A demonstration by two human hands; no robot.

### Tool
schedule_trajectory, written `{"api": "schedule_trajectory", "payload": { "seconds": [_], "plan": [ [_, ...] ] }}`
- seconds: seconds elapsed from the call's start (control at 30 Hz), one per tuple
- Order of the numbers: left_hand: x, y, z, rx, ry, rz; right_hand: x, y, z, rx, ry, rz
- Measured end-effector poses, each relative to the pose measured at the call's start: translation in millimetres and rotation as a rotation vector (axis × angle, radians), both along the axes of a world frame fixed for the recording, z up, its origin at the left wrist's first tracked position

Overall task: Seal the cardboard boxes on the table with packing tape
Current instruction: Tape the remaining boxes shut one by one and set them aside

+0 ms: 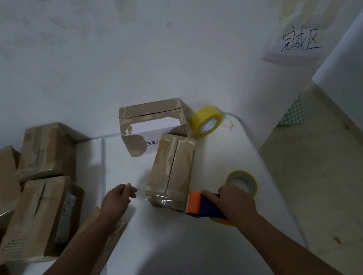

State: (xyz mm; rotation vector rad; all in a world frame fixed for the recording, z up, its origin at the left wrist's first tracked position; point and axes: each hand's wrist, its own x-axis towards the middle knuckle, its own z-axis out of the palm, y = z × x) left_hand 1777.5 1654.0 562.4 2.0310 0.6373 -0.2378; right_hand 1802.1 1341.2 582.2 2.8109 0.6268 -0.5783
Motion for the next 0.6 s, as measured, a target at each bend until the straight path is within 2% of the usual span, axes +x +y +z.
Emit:
{"api": "schedule_trajectory", "payload": {
  "seconds": [0.2,0.33,0.43,0.5,0.57,0.6],
  "plan": [
    [10,11,3,0.078,0.053,-0.164,1,0,-1,0.017,-0.022,-0.003],
    [19,15,-1,0.060,0.145,-0.222,2,0,2,0.023,0.003,-0.003],
    [29,16,2,0.219,0.230,-0.307,-1,3,12,0.093,-0.011,-0.109],
    [33,12,7,0.464,0.110,-0.349,-1,6,14,0.135,-0.011,-0.195],
    [35,0,14,0.623,-0.245,-0.417,-2,9,14,0.165,-0.035,-0.254],
    [36,-10,19,0.638,-0.418,-0.507,-2,9,12,0.173,-0.044,-0.275]
  ]
}}
